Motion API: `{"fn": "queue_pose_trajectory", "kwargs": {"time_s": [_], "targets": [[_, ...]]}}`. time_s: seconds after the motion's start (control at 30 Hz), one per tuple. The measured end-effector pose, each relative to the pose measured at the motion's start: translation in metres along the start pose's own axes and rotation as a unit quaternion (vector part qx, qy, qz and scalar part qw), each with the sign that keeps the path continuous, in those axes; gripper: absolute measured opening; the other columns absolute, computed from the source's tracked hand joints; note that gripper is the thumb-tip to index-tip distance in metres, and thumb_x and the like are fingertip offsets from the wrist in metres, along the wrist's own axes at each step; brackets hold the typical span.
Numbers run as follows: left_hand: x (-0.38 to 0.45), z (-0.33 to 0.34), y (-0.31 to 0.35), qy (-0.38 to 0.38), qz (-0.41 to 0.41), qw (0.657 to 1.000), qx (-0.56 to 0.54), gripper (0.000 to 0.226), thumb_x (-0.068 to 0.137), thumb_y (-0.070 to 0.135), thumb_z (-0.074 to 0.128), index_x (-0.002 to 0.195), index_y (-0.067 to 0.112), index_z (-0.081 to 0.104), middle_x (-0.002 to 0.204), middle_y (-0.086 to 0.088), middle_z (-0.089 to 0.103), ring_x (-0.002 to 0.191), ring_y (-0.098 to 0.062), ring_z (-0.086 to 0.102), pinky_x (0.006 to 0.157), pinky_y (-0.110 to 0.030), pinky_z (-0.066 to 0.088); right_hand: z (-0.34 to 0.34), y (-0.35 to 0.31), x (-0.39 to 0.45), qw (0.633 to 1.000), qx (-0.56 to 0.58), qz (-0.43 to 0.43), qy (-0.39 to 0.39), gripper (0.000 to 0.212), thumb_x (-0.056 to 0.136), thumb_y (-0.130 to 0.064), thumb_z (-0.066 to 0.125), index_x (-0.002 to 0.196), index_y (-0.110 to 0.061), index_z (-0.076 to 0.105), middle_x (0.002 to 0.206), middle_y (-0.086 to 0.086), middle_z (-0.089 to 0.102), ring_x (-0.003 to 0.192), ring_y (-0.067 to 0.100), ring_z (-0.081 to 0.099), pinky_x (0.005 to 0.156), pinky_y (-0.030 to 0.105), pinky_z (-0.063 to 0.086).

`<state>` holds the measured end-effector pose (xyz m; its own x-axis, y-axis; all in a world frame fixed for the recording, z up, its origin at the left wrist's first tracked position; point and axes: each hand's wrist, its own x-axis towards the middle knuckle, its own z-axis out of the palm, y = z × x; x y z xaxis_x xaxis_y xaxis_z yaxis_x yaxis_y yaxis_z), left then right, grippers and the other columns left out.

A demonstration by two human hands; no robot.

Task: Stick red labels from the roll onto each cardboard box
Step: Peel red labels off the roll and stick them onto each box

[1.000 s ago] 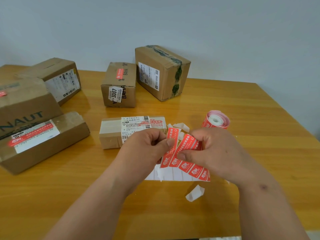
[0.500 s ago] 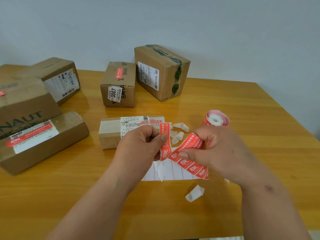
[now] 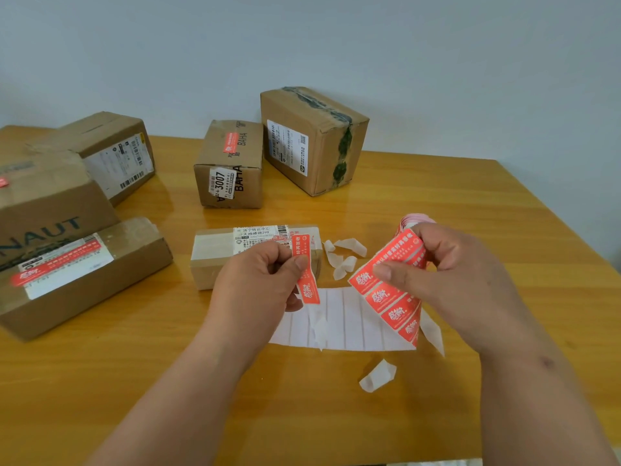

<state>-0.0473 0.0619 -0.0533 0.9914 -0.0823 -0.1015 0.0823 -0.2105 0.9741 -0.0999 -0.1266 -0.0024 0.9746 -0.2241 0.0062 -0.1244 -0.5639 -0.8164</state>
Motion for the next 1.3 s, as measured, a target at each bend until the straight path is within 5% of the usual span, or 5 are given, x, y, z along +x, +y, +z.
{"fn": "queue_pose_trajectory", "kwargs": {"time_s": [0.17, 0.4, 0.63, 0.83, 1.3], "targets": [[-0.004, 0.001, 0.006, -0.022, 0.002, 1.000, -0.010, 0.014, 0.091, 0.027, 0.064, 0.083, 0.016, 0.069, 0.074, -0.006, 0.073, 0.074, -0.027, 0.071, 0.067, -0.036, 0.062, 0.020, 0.003, 0.011, 0.964, -0.210, -0.039, 0.160, 0.065, 0.076, -0.045, 0.075, 0.132, -0.039, 0.042, 0.129, -0.011, 0.036, 0.127, 0.014, 0.032, 0.109, 0.045, 0.033], [-0.007, 0.001, 0.012, -0.032, 0.013, 0.999, -0.019, 0.015, 0.088, 0.029, 0.066, 0.081, 0.016, 0.068, 0.073, -0.007, 0.072, 0.073, -0.029, 0.070, 0.065, -0.034, 0.062, 0.037, -0.008, 0.000, 0.999, -0.011, -0.021, -0.044, 0.016, 0.082, -0.043, 0.068, 0.096, -0.035, 0.065, 0.078, -0.012, 0.065, 0.070, -0.003, 0.059, 0.059, 0.010, 0.045], [-0.017, -0.005, 0.018, -0.102, -0.033, 0.989, -0.098, 0.047, 0.079, 0.055, 0.056, 0.085, 0.010, 0.070, 0.066, -0.001, 0.066, 0.059, -0.012, 0.060, 0.063, -0.030, 0.059, 0.042, -0.010, 0.001, 0.989, 0.148, 0.003, -0.021, 0.026, 0.083, -0.019, 0.073, 0.104, -0.031, 0.062, 0.079, 0.006, 0.071, 0.077, 0.016, 0.069, 0.080, 0.037, 0.054], [-0.020, -0.016, 0.016, -0.172, -0.068, 0.976, -0.113, 0.009, 0.086, 0.012, 0.067, 0.081, 0.007, 0.071, 0.071, -0.010, 0.068, 0.064, -0.020, 0.060, 0.066, -0.032, 0.055, 0.037, -0.009, 0.004, 0.978, 0.206, 0.018, 0.000, 0.028, 0.081, -0.012, 0.074, 0.101, -0.026, 0.061, 0.076, 0.007, 0.071, 0.075, 0.020, 0.071, 0.081, 0.040, 0.054], [-0.023, -0.020, 0.018, -0.135, -0.064, 0.986, -0.078, 0.013, 0.087, 0.007, 0.066, 0.075, 0.011, 0.072, 0.061, -0.002, 0.063, 0.056, -0.012, 0.056, 0.068, -0.035, 0.059, 0.040, -0.016, 0.000, 0.972, 0.232, 0.019, -0.031, 0.026, 0.081, -0.007, 0.072, 0.102, -0.019, 0.062, 0.076, 0.008, 0.072, 0.076, 0.020, 0.073, 0.086, 0.043, 0.055]]}}
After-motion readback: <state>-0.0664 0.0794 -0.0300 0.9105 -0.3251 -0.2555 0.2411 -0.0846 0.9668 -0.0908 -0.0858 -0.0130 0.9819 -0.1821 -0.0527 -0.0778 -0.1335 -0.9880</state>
